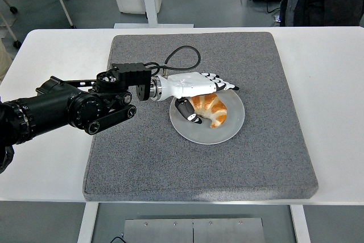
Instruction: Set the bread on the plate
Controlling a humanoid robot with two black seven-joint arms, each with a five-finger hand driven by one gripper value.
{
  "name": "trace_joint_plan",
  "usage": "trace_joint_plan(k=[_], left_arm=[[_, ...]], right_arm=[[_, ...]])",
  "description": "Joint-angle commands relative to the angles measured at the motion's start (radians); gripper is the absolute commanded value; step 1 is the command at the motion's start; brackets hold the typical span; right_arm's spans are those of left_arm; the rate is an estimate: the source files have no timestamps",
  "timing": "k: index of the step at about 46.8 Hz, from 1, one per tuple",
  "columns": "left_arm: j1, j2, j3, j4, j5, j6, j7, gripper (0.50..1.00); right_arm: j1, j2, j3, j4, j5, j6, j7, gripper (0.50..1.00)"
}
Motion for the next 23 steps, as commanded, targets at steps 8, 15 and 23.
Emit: trace_joint_plan(k=[8,15,23], left_arm=[[-0.045,0.061,-0.010,-0.058,-0.005,-0.019,0.001,0.993],[-0.069,0.110,-0.038,-0.124,-0.032,-0.042,0.003,0.993],[-0.106,0.155,-0.052,-0.153,-0.098,-0.062,0.004,0.993]], right_arm=[[0.000,0.000,0.000,0.000,0.000,0.000,0.000,1.000],[0.000,0.000,0.000,0.000,0.000,0.000,0.000,1.000],[0.000,0.000,0.000,0.000,0.000,0.000,0.000,1.000]])
